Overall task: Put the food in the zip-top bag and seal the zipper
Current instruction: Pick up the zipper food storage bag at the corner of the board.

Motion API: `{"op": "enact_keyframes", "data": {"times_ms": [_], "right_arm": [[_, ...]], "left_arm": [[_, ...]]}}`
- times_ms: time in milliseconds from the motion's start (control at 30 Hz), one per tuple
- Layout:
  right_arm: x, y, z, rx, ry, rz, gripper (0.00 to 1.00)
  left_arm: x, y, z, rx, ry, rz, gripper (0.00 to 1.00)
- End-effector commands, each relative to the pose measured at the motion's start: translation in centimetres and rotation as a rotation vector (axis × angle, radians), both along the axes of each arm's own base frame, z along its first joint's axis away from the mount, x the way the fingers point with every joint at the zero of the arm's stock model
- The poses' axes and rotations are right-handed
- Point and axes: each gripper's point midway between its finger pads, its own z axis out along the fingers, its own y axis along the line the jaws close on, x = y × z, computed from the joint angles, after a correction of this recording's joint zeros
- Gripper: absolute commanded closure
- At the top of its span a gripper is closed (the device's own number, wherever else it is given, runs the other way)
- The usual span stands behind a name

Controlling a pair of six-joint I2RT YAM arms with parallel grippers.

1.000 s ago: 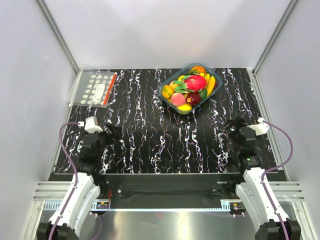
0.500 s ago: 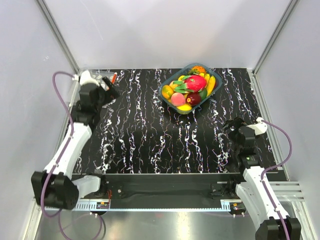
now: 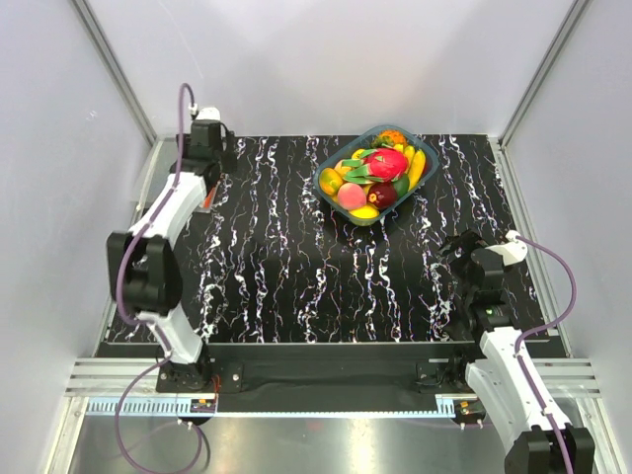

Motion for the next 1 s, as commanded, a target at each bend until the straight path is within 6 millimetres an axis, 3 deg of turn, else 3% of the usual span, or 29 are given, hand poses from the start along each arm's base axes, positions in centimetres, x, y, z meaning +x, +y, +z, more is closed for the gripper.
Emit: {"op": "enact_keyframes", "data": {"times_ms": [0,67,100,167,200,267,300,333,467,500,700,967], "right_arm": [[0.5,0.1,0.8,-0.003,-0.044,0.009,0.0],[0.6,0.1,0.7,-0.002,-0.038,0.009,0.0],[0.6,0.1,0.8,-0.004,-0.039,0.008,0.0],[0.6,0.1,0.7,-0.004,-0.036,0.008,0.0],[0.6,0.2,0.6,-0.002,-0.033,0.01,0.0],[0.6,0.1,0.8,-0.002,-0.038,0.008,0.0],[0.6,0.1,0.8,-0.004,-0.039,0.008,0.0],[0.6,0.2,0.8,-0.003,-0.039,0.011,0.0],[0.6,0.2,0.9,-0.003,-0.042,0.011,0.0],[0.6,0.1,0.9,-0.003,-0.041,0.011,0.0],[0.7,0.3,0.9,0.0,-0.039,0.015,0.0],[0.8,0.2,0.8,-0.002,-0.038,0.015,0.0]], "left_arm": [[1.6,2.3,-2.4,0.151,0.105,0.008,0.13],[3.0,2.2,-3.0,0.182,0.108,-0.019,0.13],[3.4,2.4,-4.6,0.207,0.144,-0.022,0.14],[4.5,2.6,-4.8,0.221,0.154,-0.019,0.15],[4.9,2.8,-6.2,0.235,0.185,-0.007,0.15],[6.0,2.9,-6.1,0.236,0.188,-0.005,0.22],[6.3,3.0,-7.3,0.243,0.211,0.0,0.23],[7.0,3.0,-6.7,0.245,0.197,0.003,0.25],[8.9,3.3,-8.1,0.27,0.214,-0.001,0.3],[9.4,3.4,-7.7,0.278,0.203,-0.005,0.31],[11.0,4.3,-10.0,0.278,0.223,-0.008,0.44],[12.4,5.1,-12.2,0.268,0.25,-0.016,0.47]]}}
